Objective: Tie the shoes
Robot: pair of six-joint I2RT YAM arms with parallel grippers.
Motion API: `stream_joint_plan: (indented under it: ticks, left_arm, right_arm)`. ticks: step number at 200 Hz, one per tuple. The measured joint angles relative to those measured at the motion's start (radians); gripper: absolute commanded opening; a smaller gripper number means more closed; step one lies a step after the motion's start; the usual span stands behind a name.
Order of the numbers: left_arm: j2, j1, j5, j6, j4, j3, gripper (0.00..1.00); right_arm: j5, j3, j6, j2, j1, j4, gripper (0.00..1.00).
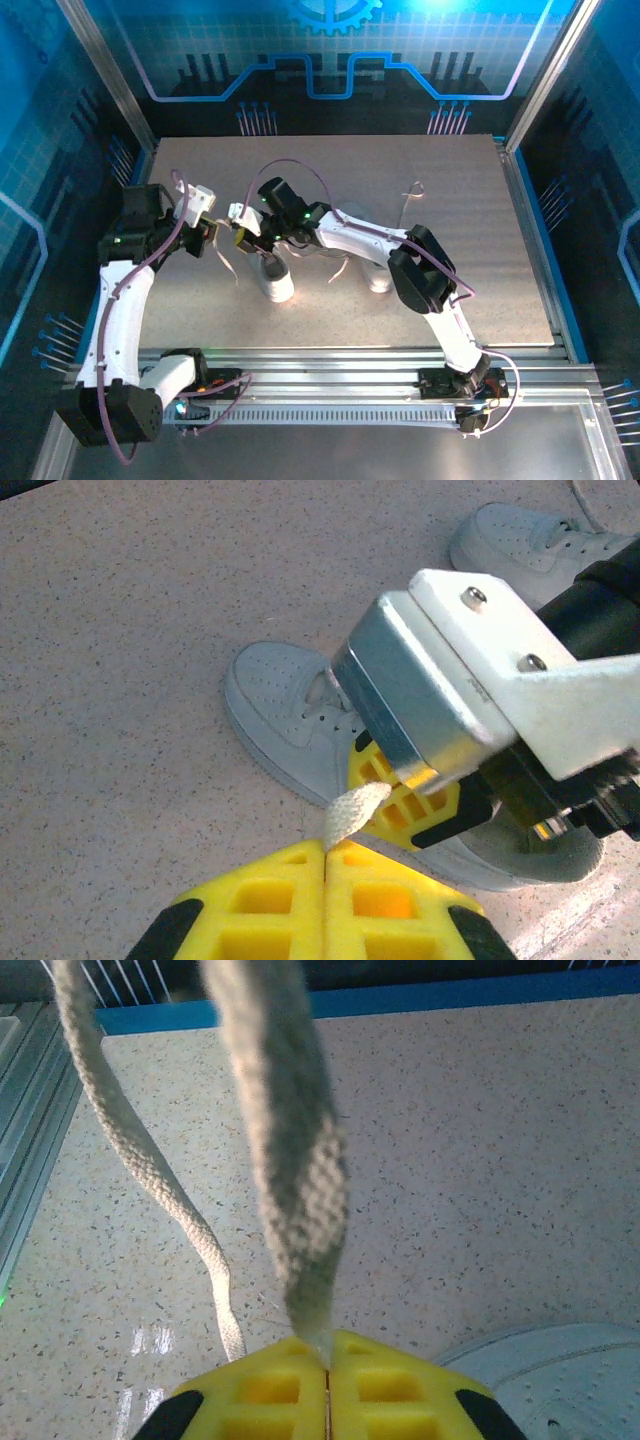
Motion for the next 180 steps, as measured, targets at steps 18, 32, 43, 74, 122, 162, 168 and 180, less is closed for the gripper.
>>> stream_joint_plan:
  ticks: [18, 32, 43, 74, 122, 162, 168, 180]
  left_arm:
    - [-0.001, 0.002, 0.0, 0.0, -0.002, 0.0, 0.0]
    - [-0.004, 0.005, 0.0, 0.0, -0.002, 0.0, 0.0]
    - [-0.01, 0.007, 0.0, 0.0, -0.002, -0.002, 0.0]
    - [-0.051, 0.008, 0.0, 0.0, 0.0, -0.052, 0.0]
    - [-0.137, 0.012, 0.01, 0.001, 0.039, -0.173, 0.46]
    - [-0.191, 0.012, 0.051, 0.0, 0.14, -0.227, 0.47]
    - [-0.191, 0.012, 0.064, 0.0, 0.161, -0.234, 0.46]
    - [-0.188, 0.012, 0.097, 0.0, 0.206, -0.249, 0.45]
  right_arm:
    - [0.001, -0.021, 0.005, -0.005, 0.0, 0.048, 0.0]
    - [0.006, -0.063, 0.018, -0.02, -0.001, 0.082, 0.0]
    - [0.013, -0.103, 0.031, -0.04, -0.003, 0.108, 0.0]
    - [0.064, -0.196, 0.063, -0.123, -0.017, 0.159, 0.0]
    - [0.127, -0.2, 0.08, -0.208, -0.061, 0.161, 0.0]
    - [0.151, -0.185, 0.074, -0.212, -0.067, 0.112, 0.0]
    - [0.152, -0.182, 0.071, -0.211, -0.067, 0.103, 0.0]
    - [0.152, -0.174, 0.066, -0.212, -0.067, 0.088, 0.0]
